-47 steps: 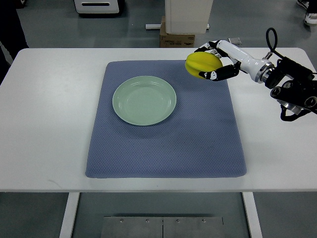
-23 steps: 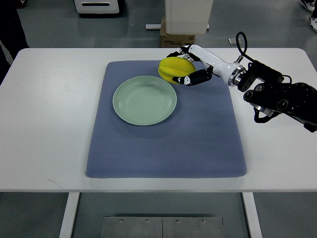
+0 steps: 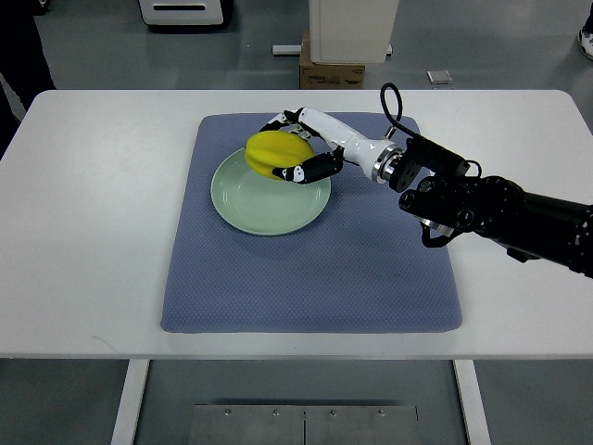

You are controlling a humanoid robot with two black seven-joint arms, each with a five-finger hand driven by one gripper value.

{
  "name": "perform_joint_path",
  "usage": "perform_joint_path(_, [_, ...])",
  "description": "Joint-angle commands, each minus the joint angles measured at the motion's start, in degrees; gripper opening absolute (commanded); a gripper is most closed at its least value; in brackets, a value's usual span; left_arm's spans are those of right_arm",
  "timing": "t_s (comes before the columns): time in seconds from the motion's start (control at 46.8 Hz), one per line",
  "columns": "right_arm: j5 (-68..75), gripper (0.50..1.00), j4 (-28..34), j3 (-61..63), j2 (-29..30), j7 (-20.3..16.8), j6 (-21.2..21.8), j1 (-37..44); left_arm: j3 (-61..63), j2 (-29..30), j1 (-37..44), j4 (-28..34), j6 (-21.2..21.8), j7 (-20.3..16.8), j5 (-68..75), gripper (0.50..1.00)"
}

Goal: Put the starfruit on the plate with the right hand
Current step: 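Carry the starfruit over the green plate and lower it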

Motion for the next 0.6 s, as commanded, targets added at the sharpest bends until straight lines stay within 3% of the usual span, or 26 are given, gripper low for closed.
perform_joint_path(0.0, [0.0, 0.500, -1.2, 0.2, 0.0, 0.0, 0.0, -0.5, 0.0, 0.0, -0.1, 0.0, 0.0, 0.0, 0.0, 1.000])
perform_joint_path(0.577, [0.6, 0.500, -3.1, 0.3, 0.0, -0.1, 0.0, -4.2, 0.0, 0.0, 0.0, 0.0, 0.0, 0.0, 0.0, 1.000])
